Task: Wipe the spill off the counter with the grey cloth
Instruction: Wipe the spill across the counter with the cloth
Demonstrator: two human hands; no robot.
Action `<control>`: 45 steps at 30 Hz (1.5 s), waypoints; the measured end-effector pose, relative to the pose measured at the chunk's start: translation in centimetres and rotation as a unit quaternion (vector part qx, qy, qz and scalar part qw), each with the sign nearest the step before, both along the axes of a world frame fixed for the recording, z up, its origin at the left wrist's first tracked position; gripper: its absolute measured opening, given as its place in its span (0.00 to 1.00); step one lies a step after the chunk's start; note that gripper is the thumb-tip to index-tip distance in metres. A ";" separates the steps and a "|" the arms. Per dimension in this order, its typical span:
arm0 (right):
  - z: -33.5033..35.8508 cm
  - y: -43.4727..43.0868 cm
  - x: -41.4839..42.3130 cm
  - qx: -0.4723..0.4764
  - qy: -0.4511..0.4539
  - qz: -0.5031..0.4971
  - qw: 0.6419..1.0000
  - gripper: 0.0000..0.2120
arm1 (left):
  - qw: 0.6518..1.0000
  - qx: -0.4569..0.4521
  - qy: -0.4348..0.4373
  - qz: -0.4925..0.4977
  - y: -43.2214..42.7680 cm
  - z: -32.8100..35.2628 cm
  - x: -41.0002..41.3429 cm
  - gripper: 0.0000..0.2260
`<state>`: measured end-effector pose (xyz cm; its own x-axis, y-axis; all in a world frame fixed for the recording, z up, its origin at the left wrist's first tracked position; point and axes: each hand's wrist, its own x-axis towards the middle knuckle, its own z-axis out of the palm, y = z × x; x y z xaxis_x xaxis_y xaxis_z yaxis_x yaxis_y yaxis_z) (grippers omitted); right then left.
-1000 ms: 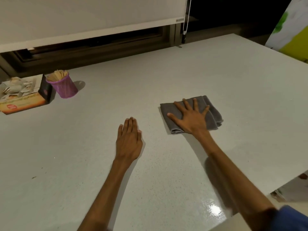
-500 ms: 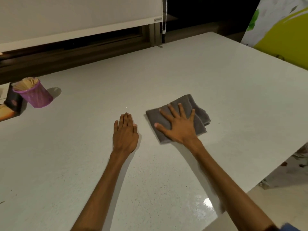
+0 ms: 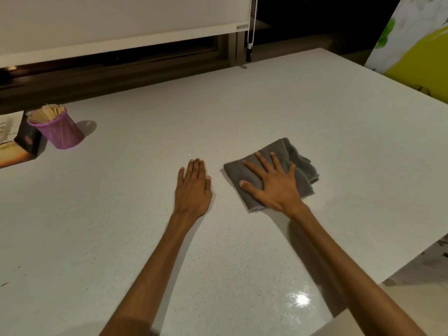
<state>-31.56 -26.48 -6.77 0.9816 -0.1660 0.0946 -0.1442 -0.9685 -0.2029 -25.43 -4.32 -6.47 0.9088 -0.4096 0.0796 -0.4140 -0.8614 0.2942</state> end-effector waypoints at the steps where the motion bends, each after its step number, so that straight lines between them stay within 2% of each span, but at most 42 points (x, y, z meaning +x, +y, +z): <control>1: 0.0 -0.9 -0.6 -0.001 -0.004 0.001 1.000 0.37 | 1.000 -0.005 0.002 -0.012 0.2 -0.1 -0.2 0.23; 5: 1.4 -4.7 2.2 0.011 0.010 -0.050 0.999 0.37 | 1.000 0.001 -0.010 -0.026 0.4 -0.6 -0.4 0.23; 9: 2.3 -3.4 6.5 0.051 0.032 -0.079 0.995 0.39 | 1.000 -0.001 -0.012 -0.015 0.1 -0.6 -0.1 0.23; 17: -0.1 2.7 2.5 0.019 -0.003 -0.001 1.000 0.39 | 1.000 0.017 0.004 0.013 1.3 -0.3 0.0 0.23; 24: 1.5 5.0 4.9 0.038 0.023 -0.009 0.999 0.35 | 0.995 0.023 0.030 0.095 10.7 0.3 0.0 0.25; 26: 2.2 11.5 6.5 0.044 0.036 0.050 0.997 0.35 | 0.987 0.027 0.024 0.156 15.8 1.1 -1.1 0.25; 30: 0.7 14.3 2.1 0.007 0.006 0.108 0.994 0.36 | 0.988 0.028 0.031 0.147 16.4 0.6 -3.2 0.24; 33: 0.4 11.3 0.5 -0.017 -0.010 0.141 0.990 0.36 | 0.986 0.012 0.013 0.168 19.0 -0.1 -5.4 0.26; 36: 1.8 9.8 4.1 -0.014 0.019 0.092 0.996 0.35 | 0.983 0.005 0.021 0.180 20.0 0.0 -5.4 0.26; 39: 2.5 13.8 6.3 0.006 0.035 0.059 0.998 0.36 | 0.984 0.007 0.030 0.174 18.4 0.3 -4.2 0.26; 42: 1.2 17.5 3.1 -0.006 0.025 0.132 0.991 0.35 | 0.986 0.007 0.040 0.162 17.4 0.3 -4.1 0.25; 45: -0.3 16.5 -1.3 -0.014 -0.018 0.181 0.983 0.34 | 0.986 -0.001 0.033 0.165 18.7 -0.2 -5.3 0.26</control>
